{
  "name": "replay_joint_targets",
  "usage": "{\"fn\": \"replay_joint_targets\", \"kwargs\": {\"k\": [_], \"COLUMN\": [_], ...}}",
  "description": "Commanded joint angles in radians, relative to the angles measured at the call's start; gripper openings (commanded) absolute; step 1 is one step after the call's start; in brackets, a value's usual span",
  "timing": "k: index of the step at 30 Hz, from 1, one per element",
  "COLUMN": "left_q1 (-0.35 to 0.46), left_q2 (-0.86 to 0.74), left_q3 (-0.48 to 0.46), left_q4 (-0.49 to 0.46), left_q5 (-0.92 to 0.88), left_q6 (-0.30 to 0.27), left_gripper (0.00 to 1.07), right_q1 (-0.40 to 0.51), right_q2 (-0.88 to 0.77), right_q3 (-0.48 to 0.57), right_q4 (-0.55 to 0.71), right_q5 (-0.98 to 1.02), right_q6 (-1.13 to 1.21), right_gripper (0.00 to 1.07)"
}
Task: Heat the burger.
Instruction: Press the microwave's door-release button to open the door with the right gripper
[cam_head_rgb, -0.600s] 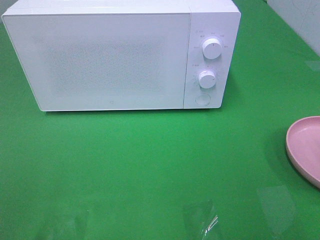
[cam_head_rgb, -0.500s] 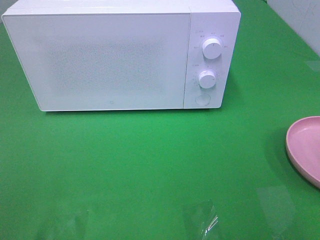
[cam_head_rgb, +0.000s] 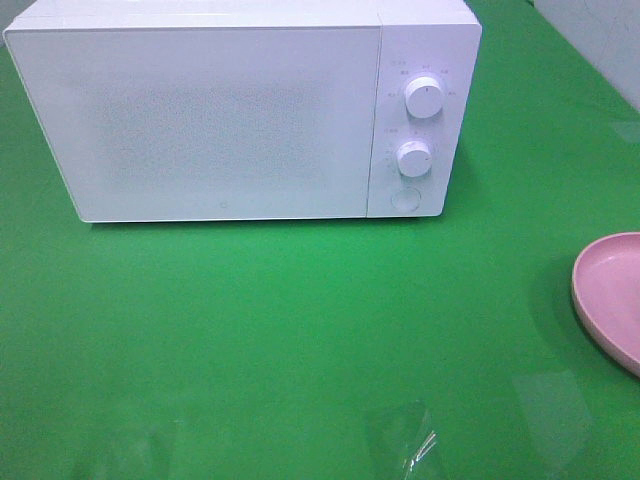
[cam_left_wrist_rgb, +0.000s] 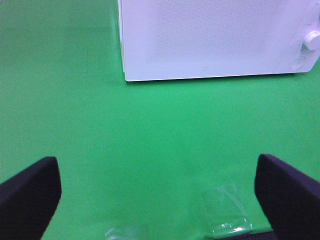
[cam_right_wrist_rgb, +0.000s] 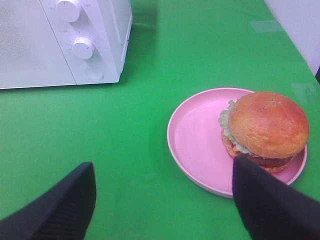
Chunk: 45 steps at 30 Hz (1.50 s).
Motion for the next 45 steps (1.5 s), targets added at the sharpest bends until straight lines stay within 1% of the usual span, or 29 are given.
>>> {"fn": "replay_joint_targets", "kwargs": {"k": [1, 4, 8, 13, 16, 24, 25, 35, 39, 42, 43, 45], "left_q1": [-0.005, -0.005, -0.005, -0.005, -0.005, -0.005, -0.005, -0.005, -0.005, -0.005, -0.005, -0.005], "left_q2": [-0.022, -0.022, -0.022, -0.022, -0.022, -0.022, -0.022, -0.022, -0.022, -0.022, -0.022, -0.022], "left_q3": [0.000, 0.000, 0.000, 0.000, 0.000, 0.000, 0.000, 0.000, 0.000, 0.000, 0.000, 0.000], "left_q4": [-0.002, -0.002, -0.002, -0.002, -0.002, -0.002, -0.002, -0.002, -0.002, -0.002, -0.002, -0.002], "left_q5": [-0.005, -0.005, -0.005, -0.005, -0.005, -0.005, -0.005, -0.005, -0.005, -0.005, -0.005, -0.005], "left_q6": [0.003, 0.003, 0.003, 0.003, 0.003, 0.003, 0.003, 0.003, 0.003, 0.003, 0.003, 0.003], "left_gripper": [0.98, 0.98, 0.98, 0.98, 0.98, 0.98, 0.98, 0.98, 0.98, 0.98, 0.98, 0.98], "right_q1": [-0.004, -0.004, -0.004, -0.004, -0.004, -0.004, -0.004, -0.004, -0.004, -0.004, -0.004, -0.004], "right_q2": [0.001, 0.030, 0.143, 0.213, 0.289, 0.401, 0.437, 0.584, 0.682, 0.699, 0.744, 0.762], "right_q3": [-0.037, -0.051, -0.052, -0.052, -0.052, -0.052, -0.052, -0.052, -0.052, -0.052, -0.052, -0.052], "right_q4": [0.000, 0.000, 0.000, 0.000, 0.000, 0.000, 0.000, 0.000, 0.000, 0.000, 0.000, 0.000], "right_q5": [-0.051, -0.081, -0.205, -0.283, -0.365, -0.494, -0.534, -0.656, -0.731, -0.747, -0.800, -0.819], "right_q6": [0.003, 0.003, 0.003, 0.003, 0.003, 0.003, 0.003, 0.007, 0.007, 0.007, 0.007, 0.007], "right_gripper": [0.73, 0.73, 0.73, 0.73, 0.73, 0.73, 0.73, 0.73, 0.73, 0.73, 0.73, 0.73]}}
